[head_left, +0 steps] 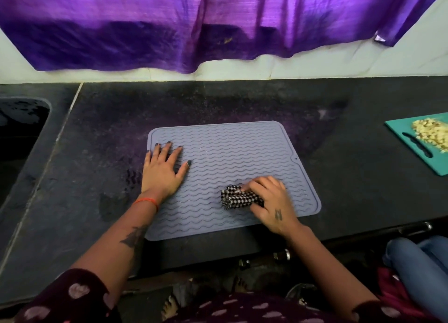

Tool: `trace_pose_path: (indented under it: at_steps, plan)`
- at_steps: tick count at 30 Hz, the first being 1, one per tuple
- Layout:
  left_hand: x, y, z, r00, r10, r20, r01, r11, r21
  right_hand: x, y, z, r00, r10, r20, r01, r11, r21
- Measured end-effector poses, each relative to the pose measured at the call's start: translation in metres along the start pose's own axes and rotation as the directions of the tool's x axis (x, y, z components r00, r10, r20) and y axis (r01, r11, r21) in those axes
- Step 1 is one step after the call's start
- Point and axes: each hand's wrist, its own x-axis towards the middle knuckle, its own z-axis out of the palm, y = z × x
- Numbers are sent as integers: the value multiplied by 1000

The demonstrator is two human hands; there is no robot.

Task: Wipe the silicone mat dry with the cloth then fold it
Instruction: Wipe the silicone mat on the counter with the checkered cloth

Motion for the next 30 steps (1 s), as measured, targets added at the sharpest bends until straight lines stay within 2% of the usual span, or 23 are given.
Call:
trace_pose_path:
  at_steps: [5,8,11,15,19,22,24,28,30]
  plan:
    - [0,1,0,1000,-7,-11,7,1000,-5,-29,2,10,999,-32,34,35,996,-76]
    - [0,1,-1,1000,-8,-4,8,1000,-4,-16,5,0,996,-64,65,64,998,1]
    - [1,1,-1,1000,-10,0,10,1000,-3,-17,12,-10,997,-80,-7,80,997,14]
    - [2,2,-1,999,-29,20,30,999,-25,-35,21,-1,998,-59,-2,59,997,-53]
    - [6,11,-2,998,-54,19,55,998,-30,-17,23,-11,999,-33,-6,33,999,33]
    - [11,21,-1,1000,-31,0,31,997,-68,-3,26,-9,998,-18,-58,16,999,-38]
    - [16,26,2,1000,-15,17,16,998,-65,1,30,-2,999,23,-43,-26,998,-59]
    - [21,27,8,999,-20,49,22,999,-41,15,41,-9,1000,3,12,-3,999,35]
    - [22,26,9,999,-22,47,24,999,-32,28,47,-15,1000,-4,-17,5,998,55]
